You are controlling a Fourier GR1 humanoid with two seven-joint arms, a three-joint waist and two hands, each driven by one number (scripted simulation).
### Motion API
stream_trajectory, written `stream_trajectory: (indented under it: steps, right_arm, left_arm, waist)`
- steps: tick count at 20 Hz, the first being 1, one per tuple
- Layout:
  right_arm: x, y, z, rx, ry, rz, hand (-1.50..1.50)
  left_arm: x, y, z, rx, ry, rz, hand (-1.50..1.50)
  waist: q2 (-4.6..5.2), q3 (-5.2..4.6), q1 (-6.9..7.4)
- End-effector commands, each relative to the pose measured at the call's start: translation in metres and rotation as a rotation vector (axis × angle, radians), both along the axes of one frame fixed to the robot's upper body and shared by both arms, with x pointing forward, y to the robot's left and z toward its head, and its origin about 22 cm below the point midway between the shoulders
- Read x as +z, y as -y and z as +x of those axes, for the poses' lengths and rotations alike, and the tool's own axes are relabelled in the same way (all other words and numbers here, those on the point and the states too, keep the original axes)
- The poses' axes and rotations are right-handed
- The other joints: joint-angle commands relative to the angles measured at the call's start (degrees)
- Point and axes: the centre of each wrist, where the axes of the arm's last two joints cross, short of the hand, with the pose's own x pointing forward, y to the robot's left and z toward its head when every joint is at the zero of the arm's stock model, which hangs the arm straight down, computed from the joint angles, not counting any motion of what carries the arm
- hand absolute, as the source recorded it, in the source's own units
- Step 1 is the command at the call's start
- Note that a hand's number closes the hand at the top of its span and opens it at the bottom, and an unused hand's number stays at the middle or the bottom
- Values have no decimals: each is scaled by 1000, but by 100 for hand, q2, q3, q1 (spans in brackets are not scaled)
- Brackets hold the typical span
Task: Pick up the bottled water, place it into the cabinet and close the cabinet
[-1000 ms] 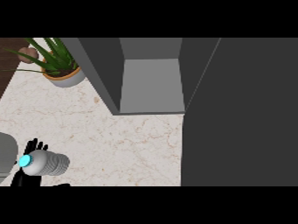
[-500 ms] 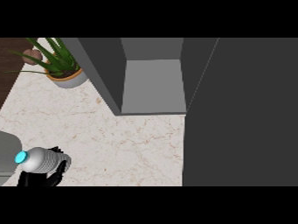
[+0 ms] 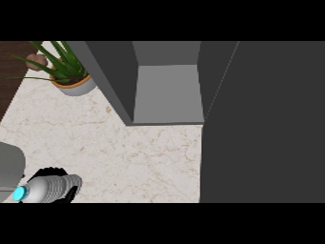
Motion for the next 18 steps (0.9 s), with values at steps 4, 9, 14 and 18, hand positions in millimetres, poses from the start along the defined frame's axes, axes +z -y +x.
stream_trajectory:
  steps: [4, 9, 14, 18]
  right_arm:
    - [16, 0, 1, 9, 44, 14, -150]
    - [13, 2, 0, 6, 32, 20, -150]
    - [9, -4, -3, 30, 12, 29, -150]
    - [26, -1, -2, 19, 27, 15, -150]
  left_arm:
    - [-3, 78, 40, -142, 101, -58, 150]
    - [8, 108, 72, -195, 119, -54, 150]
    - [22, 135, 94, -235, 115, -107, 150]
    - [36, 158, 98, -280, 106, -116, 150]
  waist:
    - [51, -143, -15]
    - [36, -144, -81]
    - [19, -139, -66]
    - [23, -137, -12]
